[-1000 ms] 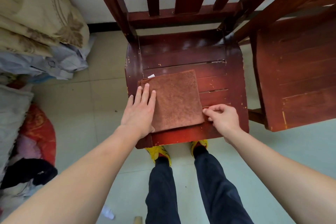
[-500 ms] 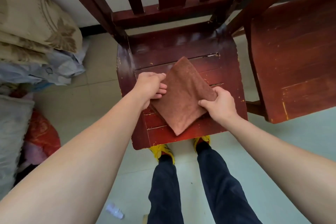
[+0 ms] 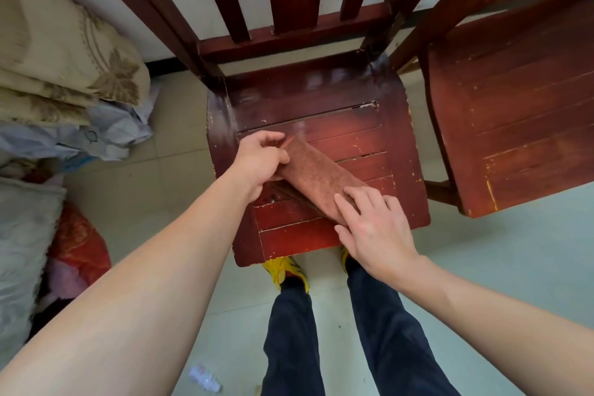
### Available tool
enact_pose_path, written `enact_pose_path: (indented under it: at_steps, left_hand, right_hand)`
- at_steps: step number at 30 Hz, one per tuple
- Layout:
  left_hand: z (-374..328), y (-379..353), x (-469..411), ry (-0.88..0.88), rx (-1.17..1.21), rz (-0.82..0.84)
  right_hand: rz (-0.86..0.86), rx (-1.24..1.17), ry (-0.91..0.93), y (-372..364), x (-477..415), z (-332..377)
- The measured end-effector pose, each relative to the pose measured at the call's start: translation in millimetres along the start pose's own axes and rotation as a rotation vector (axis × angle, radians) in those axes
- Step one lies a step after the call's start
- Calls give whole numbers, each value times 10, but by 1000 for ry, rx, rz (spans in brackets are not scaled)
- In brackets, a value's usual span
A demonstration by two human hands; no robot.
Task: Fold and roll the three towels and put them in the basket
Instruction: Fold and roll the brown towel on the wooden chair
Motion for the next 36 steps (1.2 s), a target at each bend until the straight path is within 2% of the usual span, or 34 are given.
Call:
enact_pose_path:
  at_steps: [5,7,9,11,13,14,17,19,23,27,30,36]
  left_hand:
    - [262,71,-50,-46,-101,-100]
    - [312,128,13,-138,-303,-230]
    - [233,145,172,-387,-679,-439]
    - [119,-2,379,-751,-974,-535]
    - [53,-199,520,-994,-1085,-454]
    - [44,-274,527,-1013,-1118,-374]
    - [131,-342,371,-775,-1212,-163]
    - [234,-322,241,-642,-1273,-116]
    - [292,-354,117,-626,-1269,-142]
    - [296,-353,74,-618,-1253,-123]
    - [314,-318,21,-614,-1203,-89]
    - [346,-289,0,-586,-1170,-61]
  right_hand:
    - [58,-38,-42,-114,37,5]
    - [95,-64,-51,-184,18,-38]
    - [100,-63,-53,-223,10,-46]
    - [93,-70,-57,-265,17,-48]
    - [98,-55,-33,-326,37,-47]
    - [86,-64,-16,-355,34,-50]
    - [72,-81,-13,-363,23,-78]
    - [94,-20,-22,-306,-3,-117]
    - [129,1,-49,-173,-162,-147]
    - [105,-205,73,-231,-247,-4]
    - [140,-383,68,-377,-309,-107]
    - [146,-411,67,-470,-379,-195]
Point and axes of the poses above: each hand's wrist, its own x-axis away from the middle knuckle, its own y-axis out of the back of the hand, z = x × y, the point moved 5 cm from there along -x, towards the middle knuckle, and after that the axes turned 12 degrees about y, right-handed, at the moved point
